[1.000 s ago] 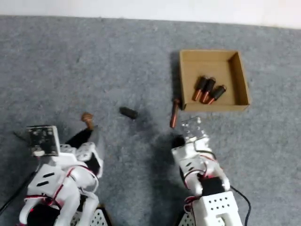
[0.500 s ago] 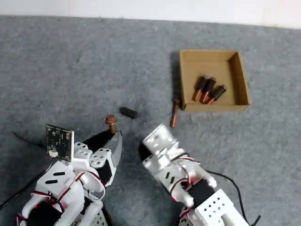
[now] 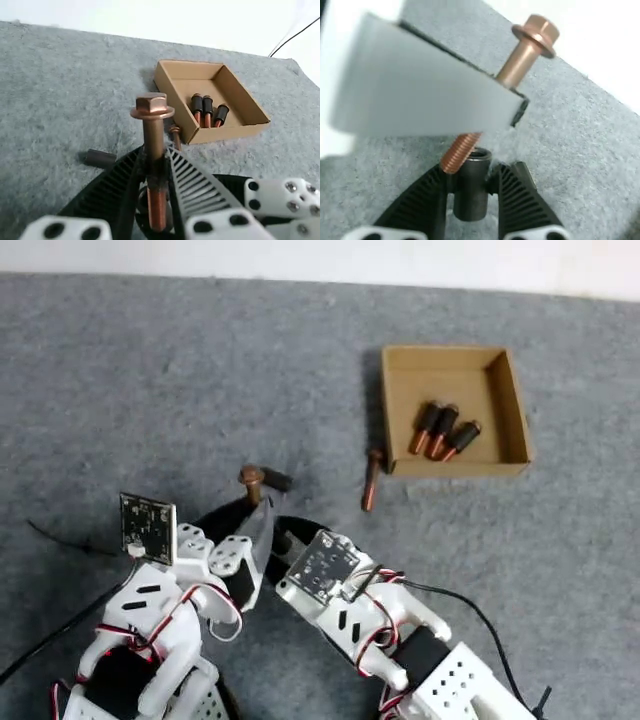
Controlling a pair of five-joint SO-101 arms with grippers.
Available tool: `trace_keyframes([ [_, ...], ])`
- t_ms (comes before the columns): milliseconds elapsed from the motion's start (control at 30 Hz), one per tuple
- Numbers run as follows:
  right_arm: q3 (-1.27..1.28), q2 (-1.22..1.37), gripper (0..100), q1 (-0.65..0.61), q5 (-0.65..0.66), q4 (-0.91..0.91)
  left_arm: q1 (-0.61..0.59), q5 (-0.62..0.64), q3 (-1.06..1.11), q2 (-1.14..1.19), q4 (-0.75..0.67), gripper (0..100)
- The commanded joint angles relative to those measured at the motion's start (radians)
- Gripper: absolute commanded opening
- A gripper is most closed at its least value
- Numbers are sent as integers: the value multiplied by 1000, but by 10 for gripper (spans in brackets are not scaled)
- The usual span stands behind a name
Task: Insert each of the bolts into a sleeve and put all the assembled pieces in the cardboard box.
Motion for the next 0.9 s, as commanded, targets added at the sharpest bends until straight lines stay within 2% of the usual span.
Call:
trace_keyframes([
  [0,-16,-15,5,1,6,-36,-24,0,-4,-1,-28,4],
  [267,-18,-15,5,-2,6,-36,-22,2,-1,-1,-25,4],
  [333,-10,-15,5,-7,5,-36,-24,43,-4,-1,-31,4],
  [433,-10,-15,5,-10,6,-36,-76,124,2,-1,-94,4],
  [567,-8,-15,5,-15,8,-36,-134,141,62,-1,-193,4],
  [733,-8,-15,5,-15,6,-36,-107,141,182,-1,-285,4],
  [867,-8,-15,5,-8,8,-36,-82,141,185,-1,-295,4],
])
